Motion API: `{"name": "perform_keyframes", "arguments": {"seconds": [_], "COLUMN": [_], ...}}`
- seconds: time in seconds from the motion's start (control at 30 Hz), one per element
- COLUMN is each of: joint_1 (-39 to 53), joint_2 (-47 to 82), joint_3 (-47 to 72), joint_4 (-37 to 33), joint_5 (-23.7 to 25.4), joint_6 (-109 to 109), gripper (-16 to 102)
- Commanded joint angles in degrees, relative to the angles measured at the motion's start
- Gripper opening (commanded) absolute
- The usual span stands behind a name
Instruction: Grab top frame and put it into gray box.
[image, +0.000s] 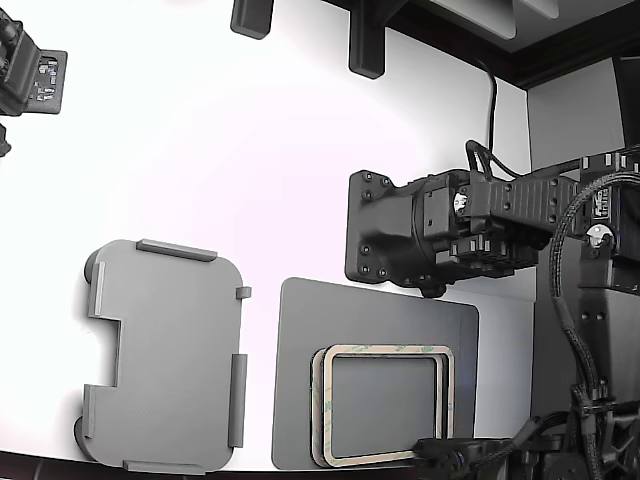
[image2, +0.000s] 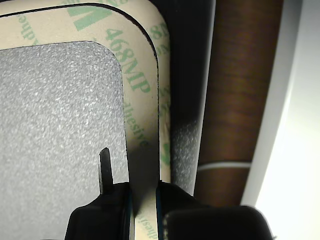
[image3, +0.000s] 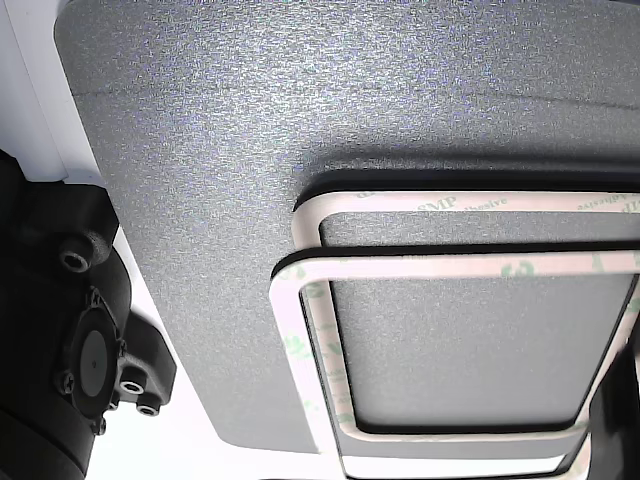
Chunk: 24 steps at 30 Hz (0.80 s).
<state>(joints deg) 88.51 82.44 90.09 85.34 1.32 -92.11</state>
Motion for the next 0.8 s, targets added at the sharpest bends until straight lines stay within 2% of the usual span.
{"name": "perform_keyframes", "arguments": {"seconds": [0.0, 0.1, 0.3, 0.43, 0.53, 0.6, 0.77], "joint_1": [-1.2, -2.2, -5.0, -8.1, -10.4, -12.6, -19.8], "joint_2": [2.8, 4.8, 9.4, 14.2, 15.8, 15.6, 16.5], "joint_3": [-3.3, -4.2, -4.3, -2.4, -4.0, -7.4, -12.4], "joint_4": [2.6, 3.1, 2.1, -2.3, -1.8, 1.1, 4.5], "joint_5": [1.5, 4.7, 14.5, 20.1, 25.0, 26.7, 27.2], "joint_6": [1.6, 5.7, 24.2, 34.0, 41.2, 47.0, 66.5], "gripper": [-11, -11, -11, -11, -11, -11, -11]}}
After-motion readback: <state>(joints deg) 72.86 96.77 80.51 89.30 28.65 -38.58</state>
